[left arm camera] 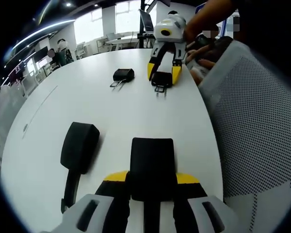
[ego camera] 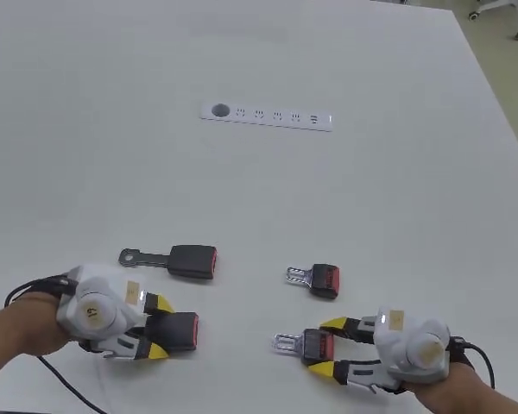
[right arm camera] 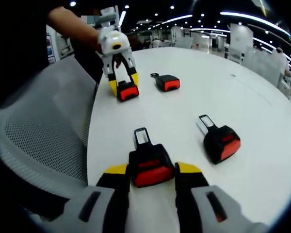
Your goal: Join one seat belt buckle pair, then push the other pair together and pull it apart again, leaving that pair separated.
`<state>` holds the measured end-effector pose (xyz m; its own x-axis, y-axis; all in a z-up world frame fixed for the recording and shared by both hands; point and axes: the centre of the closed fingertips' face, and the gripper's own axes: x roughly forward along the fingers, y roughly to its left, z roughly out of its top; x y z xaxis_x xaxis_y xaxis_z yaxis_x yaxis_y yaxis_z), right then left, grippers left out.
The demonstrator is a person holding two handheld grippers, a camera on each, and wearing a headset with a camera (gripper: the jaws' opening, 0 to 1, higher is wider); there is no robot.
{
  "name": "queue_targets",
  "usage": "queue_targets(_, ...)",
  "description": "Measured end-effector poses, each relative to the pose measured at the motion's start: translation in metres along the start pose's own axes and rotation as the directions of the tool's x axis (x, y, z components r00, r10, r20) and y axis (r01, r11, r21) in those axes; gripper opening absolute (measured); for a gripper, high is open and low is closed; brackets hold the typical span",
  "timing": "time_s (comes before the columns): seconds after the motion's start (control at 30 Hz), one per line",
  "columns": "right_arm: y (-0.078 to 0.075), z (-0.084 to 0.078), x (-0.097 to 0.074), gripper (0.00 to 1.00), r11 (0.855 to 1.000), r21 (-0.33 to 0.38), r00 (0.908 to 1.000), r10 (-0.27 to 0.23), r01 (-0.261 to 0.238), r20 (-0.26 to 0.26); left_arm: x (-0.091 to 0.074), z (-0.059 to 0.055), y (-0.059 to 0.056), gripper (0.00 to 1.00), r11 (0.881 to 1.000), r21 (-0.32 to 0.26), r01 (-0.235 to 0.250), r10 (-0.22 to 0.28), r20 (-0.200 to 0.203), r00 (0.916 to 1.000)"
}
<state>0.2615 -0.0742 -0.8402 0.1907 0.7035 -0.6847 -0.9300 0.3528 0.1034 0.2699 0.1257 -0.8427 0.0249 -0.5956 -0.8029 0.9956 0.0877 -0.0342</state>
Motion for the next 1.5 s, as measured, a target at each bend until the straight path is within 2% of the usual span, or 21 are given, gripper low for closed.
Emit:
queue_targets(0.53, 0.009, 0.030, 0.033, 0.36, 1.000, 0.003, 0.9995, 0.007, -0.007, 0.032, -0.001, -0.001, 0.000, 0.35, 1.000, 0.007, 0.020, -0.020, -0.012, 0.9997)
queue_targets(0.97, 0.020, 0.055, 0.062, 0.36, 0.999, -0.029, 0.9986, 0.024, -0.022, 0.047, -0.001, -0.002, 0.000, 0.35, 0.999, 0.022, 0.034, -0.033, -0.031, 0.9990)
queue_targets(1.1, 0.024, 0.063, 0.070, 0.36, 0.998, -0.037, 0.9983, 0.042, -0.041, 0.041, -0.001, -0.002, -0.001, 0.35, 0.999, 0.024, 0.037, -0.036, -0.038, 0.9986)
queue_targets(1.33, 0.030, 0.073, 0.081, 0.36, 0.998, -0.028, 0.9964, 0.062, -0.060, 0.058, -0.001, -0.002, -0.001, 0.35, 0.999, 0.030, 0.041, -0.039, -0.048, 0.9981)
queue_targets(1.5, 0.037, 0.083, 0.092, 0.36, 0.994, -0.067, 0.9950, 0.086, -0.083, 0.050, -0.001, -0.001, 0.000, 0.35, 0.998, 0.028, 0.050, -0.048, -0.052, 0.9975)
